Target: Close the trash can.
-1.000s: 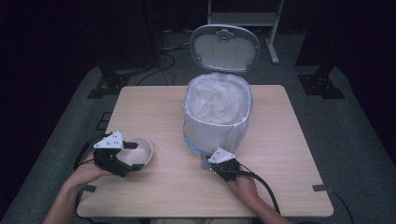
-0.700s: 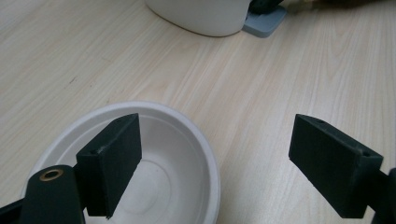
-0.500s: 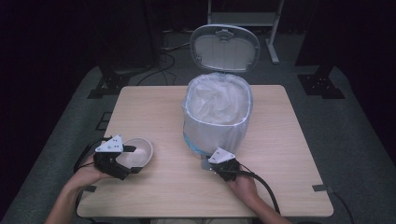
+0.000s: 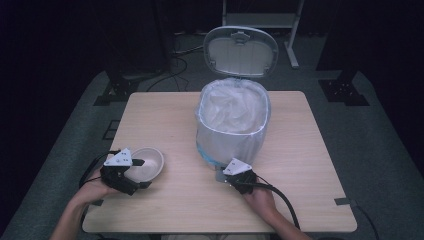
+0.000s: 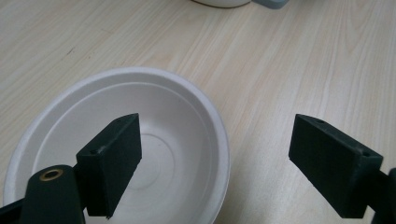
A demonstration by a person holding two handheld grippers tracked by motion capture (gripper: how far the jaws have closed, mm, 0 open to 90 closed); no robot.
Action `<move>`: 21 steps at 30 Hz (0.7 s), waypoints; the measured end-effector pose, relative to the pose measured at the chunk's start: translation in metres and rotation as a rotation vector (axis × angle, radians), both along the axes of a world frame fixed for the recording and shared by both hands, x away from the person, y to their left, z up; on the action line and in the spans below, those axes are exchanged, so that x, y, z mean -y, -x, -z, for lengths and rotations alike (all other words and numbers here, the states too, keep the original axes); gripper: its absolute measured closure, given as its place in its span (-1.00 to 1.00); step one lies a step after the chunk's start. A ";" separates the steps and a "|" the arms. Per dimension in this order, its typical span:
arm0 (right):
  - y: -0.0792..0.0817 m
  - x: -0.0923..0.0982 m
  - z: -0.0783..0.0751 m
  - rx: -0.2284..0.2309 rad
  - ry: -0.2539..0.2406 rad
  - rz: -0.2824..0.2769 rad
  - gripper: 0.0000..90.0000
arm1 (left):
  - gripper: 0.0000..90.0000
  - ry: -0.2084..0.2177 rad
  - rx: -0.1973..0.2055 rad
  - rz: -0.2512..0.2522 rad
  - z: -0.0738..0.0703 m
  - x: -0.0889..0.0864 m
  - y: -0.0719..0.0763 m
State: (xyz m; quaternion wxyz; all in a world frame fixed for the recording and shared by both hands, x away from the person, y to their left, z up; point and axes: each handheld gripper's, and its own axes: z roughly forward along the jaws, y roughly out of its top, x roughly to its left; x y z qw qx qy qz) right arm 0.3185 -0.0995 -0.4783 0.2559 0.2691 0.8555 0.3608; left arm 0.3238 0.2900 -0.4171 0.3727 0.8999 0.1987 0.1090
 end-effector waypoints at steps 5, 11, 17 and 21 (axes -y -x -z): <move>0.000 0.000 0.000 0.004 0.003 -0.004 1.00 | -0.64 -0.015 -0.007 -0.002 0.005 -0.002 0.000; 0.000 0.000 0.000 0.003 0.002 -0.003 1.00 | -0.64 -0.024 -0.018 -0.002 0.011 -0.003 0.001; 0.000 0.000 0.000 0.003 0.001 -0.003 1.00 | -0.63 -0.040 -0.023 -0.001 0.014 -0.003 0.001; 0.000 0.000 0.000 0.001 0.000 -0.001 1.00 | -0.59 -0.049 -0.027 0.002 0.016 -0.003 0.001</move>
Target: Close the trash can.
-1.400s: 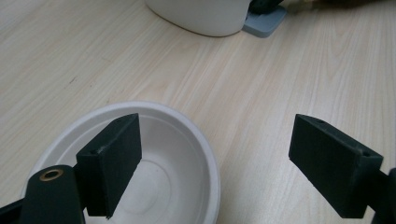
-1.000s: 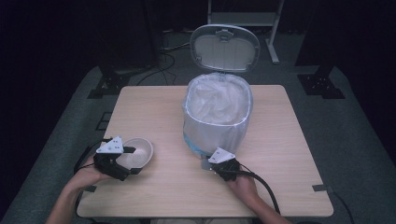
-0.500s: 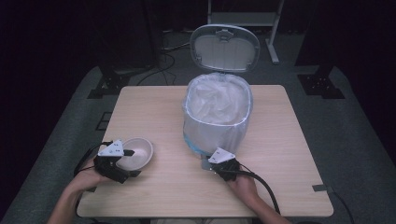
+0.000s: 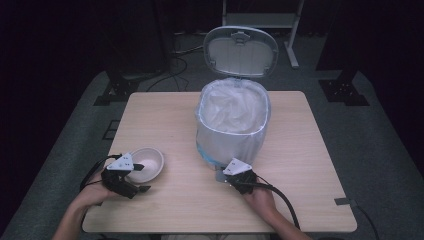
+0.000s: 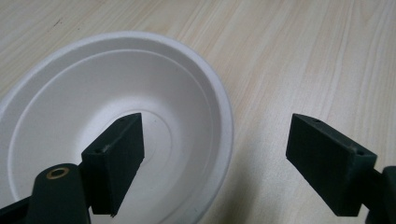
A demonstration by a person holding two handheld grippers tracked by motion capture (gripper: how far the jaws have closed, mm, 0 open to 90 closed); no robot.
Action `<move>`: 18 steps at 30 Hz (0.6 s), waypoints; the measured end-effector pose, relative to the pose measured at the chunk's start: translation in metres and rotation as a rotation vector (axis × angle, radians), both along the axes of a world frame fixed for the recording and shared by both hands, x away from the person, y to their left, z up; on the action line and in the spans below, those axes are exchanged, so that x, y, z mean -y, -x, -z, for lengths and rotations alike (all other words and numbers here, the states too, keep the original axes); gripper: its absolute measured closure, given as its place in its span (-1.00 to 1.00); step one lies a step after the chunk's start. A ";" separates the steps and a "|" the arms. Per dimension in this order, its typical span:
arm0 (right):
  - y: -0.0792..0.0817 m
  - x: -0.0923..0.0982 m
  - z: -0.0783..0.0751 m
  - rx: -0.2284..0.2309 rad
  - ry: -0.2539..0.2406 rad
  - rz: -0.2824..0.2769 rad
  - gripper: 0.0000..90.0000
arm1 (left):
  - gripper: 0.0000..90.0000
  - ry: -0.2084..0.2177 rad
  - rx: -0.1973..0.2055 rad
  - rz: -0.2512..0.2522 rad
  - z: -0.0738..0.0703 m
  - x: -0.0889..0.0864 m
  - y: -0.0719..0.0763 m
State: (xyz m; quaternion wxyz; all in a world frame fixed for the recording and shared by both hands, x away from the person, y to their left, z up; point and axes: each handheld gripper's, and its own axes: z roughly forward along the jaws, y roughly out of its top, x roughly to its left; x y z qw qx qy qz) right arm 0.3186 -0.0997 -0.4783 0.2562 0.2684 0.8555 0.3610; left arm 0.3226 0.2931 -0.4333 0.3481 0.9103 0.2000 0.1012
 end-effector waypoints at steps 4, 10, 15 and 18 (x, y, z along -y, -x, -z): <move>0.000 0.000 0.000 0.003 0.000 -0.002 1.00 | -0.44 -0.007 -0.016 0.001 0.003 0.000 -0.001; 0.000 0.000 0.000 0.002 0.001 -0.002 1.00 | -0.26 -0.023 -0.015 -0.001 0.008 0.000 -0.002; 0.000 0.000 0.000 0.001 0.000 -0.002 1.00 | -0.06 -0.034 -0.018 -0.003 0.012 -0.002 -0.002; 0.000 0.000 0.000 0.002 0.000 -0.003 1.00 | 0.06 -0.048 -0.018 -0.001 0.014 -0.003 -0.003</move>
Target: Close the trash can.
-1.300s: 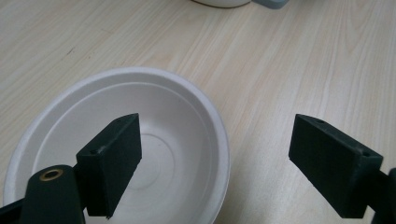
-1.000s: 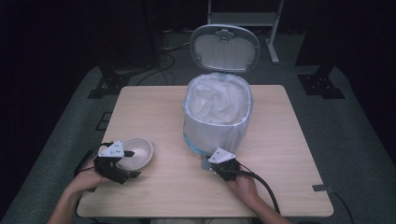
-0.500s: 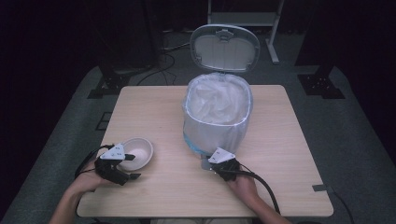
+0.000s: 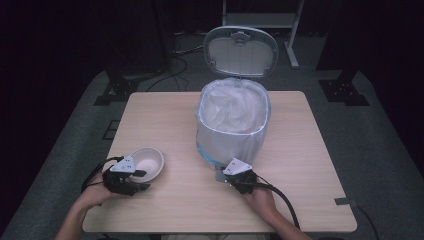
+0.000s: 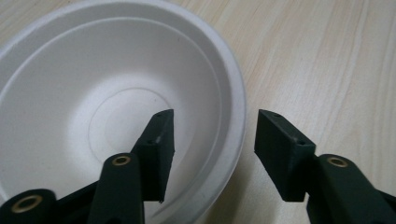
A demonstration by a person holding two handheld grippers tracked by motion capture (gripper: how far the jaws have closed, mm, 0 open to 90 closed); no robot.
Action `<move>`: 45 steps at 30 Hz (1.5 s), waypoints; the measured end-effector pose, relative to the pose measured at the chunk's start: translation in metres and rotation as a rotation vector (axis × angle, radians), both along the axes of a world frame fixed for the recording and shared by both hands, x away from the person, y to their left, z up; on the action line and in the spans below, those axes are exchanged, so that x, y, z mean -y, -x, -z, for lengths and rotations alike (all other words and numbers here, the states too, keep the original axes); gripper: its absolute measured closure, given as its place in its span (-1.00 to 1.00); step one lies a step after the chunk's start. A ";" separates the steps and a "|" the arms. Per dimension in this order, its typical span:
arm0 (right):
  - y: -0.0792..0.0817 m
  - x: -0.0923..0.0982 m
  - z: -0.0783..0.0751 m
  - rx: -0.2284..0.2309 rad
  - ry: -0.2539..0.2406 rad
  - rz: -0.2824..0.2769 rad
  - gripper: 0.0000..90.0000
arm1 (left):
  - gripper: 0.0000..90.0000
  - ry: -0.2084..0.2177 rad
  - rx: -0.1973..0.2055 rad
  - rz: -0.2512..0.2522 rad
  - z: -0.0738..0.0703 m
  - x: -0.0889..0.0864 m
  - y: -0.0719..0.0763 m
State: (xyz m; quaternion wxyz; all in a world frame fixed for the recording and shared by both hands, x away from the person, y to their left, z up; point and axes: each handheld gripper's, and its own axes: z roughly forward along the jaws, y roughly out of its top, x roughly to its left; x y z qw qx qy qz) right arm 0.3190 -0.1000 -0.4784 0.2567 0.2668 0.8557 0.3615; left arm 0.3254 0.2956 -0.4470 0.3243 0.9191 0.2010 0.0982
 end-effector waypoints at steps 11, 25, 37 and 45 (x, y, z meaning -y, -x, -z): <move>0.000 0.000 0.000 0.001 0.000 0.001 1.00 | 0.41 -0.021 -0.003 0.015 0.003 0.002 -0.001; 0.000 0.000 0.000 0.000 -0.001 0.002 1.00 | 0.74 0.040 0.042 0.018 -0.013 0.002 -0.003; 0.000 0.000 0.000 0.000 -0.001 0.001 1.00 | 0.82 0.105 0.044 0.038 -0.031 0.002 -0.004; 0.000 0.000 0.000 -0.002 -0.003 0.002 1.00 | 0.84 0.144 0.028 0.058 -0.039 0.004 -0.003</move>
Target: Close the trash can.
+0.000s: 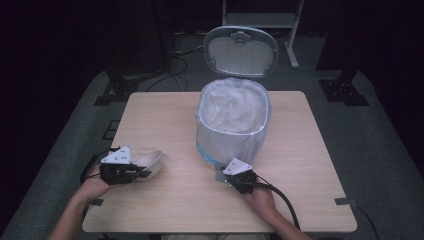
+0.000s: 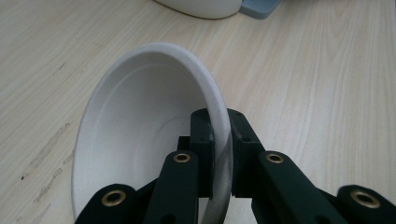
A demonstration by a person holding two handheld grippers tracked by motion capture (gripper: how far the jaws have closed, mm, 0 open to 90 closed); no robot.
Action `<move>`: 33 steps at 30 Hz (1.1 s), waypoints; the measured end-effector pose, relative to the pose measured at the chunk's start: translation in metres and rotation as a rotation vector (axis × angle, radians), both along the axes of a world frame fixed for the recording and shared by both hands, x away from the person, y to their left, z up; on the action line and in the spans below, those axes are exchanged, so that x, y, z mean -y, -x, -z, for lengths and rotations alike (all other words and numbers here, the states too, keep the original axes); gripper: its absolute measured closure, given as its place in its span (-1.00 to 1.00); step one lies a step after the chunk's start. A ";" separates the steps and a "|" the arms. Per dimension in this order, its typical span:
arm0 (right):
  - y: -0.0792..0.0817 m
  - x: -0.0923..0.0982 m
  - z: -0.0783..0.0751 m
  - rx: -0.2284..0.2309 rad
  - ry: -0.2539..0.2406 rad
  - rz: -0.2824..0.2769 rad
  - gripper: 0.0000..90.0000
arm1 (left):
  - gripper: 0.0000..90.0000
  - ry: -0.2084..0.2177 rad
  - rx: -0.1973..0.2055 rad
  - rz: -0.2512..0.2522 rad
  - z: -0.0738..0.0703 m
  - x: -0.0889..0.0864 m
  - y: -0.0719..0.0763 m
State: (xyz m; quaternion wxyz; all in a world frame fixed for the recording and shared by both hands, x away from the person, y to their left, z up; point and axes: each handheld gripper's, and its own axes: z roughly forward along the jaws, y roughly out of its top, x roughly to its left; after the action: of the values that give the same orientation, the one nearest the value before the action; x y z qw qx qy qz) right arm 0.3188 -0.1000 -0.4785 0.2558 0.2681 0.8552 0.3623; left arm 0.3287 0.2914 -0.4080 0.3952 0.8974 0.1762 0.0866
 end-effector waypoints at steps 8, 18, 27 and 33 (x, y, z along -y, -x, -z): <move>0.000 0.000 0.000 -0.001 0.000 0.000 1.00 | 0.84 0.026 -0.003 0.019 -0.010 0.001 0.001; 0.000 0.000 0.000 0.000 0.000 -0.001 1.00 | 0.84 0.024 -0.004 0.041 -0.021 0.006 0.002; 0.000 0.000 0.000 -0.001 0.000 -0.001 1.00 | 0.84 0.021 0.008 0.058 -0.036 0.011 0.003; 0.000 0.000 0.000 -0.001 0.000 -0.001 1.00 | 0.84 0.013 0.014 0.068 -0.047 0.015 0.002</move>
State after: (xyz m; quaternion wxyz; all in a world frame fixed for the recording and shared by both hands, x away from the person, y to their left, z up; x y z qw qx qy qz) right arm 0.3189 -0.1002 -0.4785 0.2553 0.2679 0.8554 0.3624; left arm 0.3265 0.2763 -0.3608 0.4050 0.8996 0.1433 0.0780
